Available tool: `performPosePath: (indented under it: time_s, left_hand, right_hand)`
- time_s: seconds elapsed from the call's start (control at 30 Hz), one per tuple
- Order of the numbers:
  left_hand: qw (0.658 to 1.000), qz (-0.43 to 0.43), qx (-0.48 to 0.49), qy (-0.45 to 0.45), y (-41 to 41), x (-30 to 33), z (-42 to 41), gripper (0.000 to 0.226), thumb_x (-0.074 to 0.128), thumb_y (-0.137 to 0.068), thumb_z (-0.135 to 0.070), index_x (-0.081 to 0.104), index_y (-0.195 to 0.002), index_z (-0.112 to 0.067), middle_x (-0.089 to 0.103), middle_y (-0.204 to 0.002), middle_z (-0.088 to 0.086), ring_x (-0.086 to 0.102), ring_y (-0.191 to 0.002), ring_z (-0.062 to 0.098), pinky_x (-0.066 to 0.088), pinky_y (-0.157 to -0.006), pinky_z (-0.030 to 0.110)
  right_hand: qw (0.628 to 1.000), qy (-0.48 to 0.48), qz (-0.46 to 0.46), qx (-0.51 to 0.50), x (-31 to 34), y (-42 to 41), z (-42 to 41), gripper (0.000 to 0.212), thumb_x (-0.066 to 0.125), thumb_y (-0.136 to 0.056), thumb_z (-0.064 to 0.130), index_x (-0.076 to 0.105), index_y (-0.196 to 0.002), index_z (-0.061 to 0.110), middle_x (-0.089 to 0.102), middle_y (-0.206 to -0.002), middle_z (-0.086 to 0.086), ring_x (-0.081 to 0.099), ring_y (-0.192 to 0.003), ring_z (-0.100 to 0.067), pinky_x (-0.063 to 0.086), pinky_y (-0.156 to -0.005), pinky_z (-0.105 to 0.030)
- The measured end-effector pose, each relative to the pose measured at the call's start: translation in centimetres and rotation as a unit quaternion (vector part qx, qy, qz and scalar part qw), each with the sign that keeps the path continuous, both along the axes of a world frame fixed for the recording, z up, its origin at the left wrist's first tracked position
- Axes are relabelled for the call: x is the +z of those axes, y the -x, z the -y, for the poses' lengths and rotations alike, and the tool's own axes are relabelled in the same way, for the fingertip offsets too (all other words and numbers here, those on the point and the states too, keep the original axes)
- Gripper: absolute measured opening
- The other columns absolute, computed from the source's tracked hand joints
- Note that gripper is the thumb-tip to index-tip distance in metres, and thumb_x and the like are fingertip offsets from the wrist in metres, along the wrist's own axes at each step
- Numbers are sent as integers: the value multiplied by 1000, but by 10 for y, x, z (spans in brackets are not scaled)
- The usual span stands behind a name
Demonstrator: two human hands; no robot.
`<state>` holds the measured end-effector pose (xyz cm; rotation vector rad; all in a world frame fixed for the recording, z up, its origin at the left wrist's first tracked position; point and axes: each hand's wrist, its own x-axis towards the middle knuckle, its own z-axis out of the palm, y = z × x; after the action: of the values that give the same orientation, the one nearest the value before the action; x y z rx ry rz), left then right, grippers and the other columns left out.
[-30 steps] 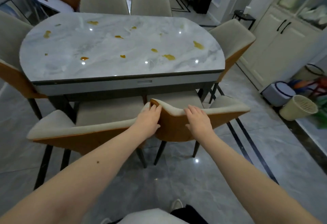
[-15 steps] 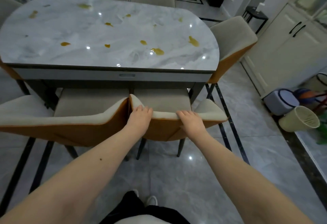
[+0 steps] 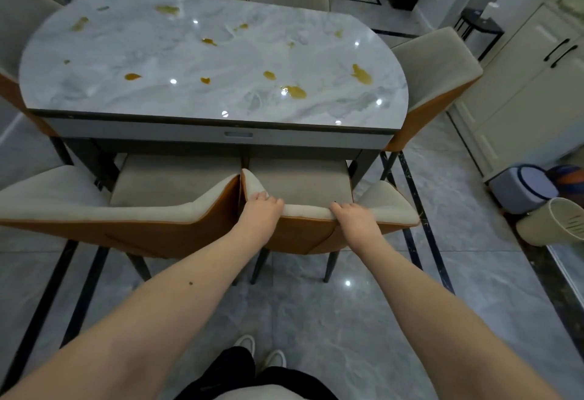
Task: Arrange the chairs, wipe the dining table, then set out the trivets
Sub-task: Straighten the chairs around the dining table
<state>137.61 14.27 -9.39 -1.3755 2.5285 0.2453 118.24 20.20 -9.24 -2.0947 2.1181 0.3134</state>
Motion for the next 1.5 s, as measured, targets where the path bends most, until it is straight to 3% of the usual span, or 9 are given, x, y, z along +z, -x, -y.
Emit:
performPosePath:
  time_s: [0.3, 0.47, 1.5]
  left_hand:
    - [1000, 5, -3, -10, 0, 3, -4, 52, 64, -86, -12, 42, -133, -12, 48, -135, 11, 40, -128, 28, 30, -109, 37]
    - [1000, -10, -10, -10, -3, 4, -4, 52, 63, -87, -11, 41, -135, -13, 46, -137, 9, 37, -130, 26, 31, -109, 36]
    - [1000, 5, -2, -1, -5, 0, -15, 51, 64, -87, -14, 42, -132, -14, 47, -136, 8, 41, -129, 25, 37, -106, 38]
  right_hand:
    - [1000, -21, -9, -9, 5, -4, -2, 31, 58, -91, 12, 45, -119, 17, 61, -111, -7, 57, -102, -25, 46, -88, -36]
    - [999, -34, -41, -2, 5, -4, -1, 29, 53, -92, 8, 44, -119, 15, 61, -110, -7, 60, -100, -26, 46, -80, -36]
    - [999, -23, -31, -19, -1, -7, -12, 30, 55, -90, 6, 46, -117, 14, 61, -110, -8, 58, -101, -26, 46, -84, -36]
